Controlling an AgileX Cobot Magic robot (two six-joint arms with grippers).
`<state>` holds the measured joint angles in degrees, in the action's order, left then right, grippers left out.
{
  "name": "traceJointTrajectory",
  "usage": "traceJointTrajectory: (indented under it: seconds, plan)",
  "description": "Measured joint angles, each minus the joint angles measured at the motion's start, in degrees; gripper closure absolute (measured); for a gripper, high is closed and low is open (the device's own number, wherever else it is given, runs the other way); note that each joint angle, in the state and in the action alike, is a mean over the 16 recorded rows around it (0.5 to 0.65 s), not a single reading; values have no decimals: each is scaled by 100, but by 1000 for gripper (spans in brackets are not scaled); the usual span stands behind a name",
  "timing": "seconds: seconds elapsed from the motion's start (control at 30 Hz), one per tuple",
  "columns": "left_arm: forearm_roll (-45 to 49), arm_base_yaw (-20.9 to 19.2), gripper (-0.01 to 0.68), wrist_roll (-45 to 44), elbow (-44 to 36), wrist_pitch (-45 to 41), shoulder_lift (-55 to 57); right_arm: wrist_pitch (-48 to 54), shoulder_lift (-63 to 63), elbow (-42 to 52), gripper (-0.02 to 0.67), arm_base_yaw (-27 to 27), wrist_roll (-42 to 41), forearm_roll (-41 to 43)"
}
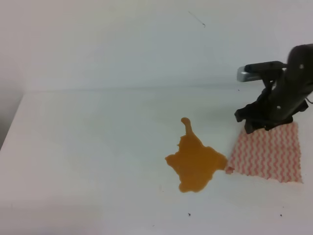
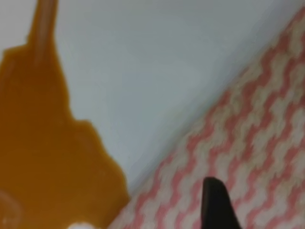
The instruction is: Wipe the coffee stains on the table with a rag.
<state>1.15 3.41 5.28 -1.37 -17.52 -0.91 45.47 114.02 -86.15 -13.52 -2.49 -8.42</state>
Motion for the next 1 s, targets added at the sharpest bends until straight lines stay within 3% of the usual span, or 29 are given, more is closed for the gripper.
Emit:
traceJointTrajectory:
  seconds: [0.3, 0.6, 0.73, 1.0]
  plan:
    - [0, 0, 674, -1, 46, -16, 18, 300, 875, -986, 240, -252, 1223, 736]
    - [0, -1, 675, -2, 76, -27, 37, 557, 1451, -1465, 225, -265, 1846, 1048]
    - [0, -1, 675, -2, 76, -27, 37, 663, 1580, -1513, 280, -265, 1996, 1177]
    - [-1, -1, 675, -3, 122, -43, 73, 794, 1706, -1544, 480, -268, 1684, 854]
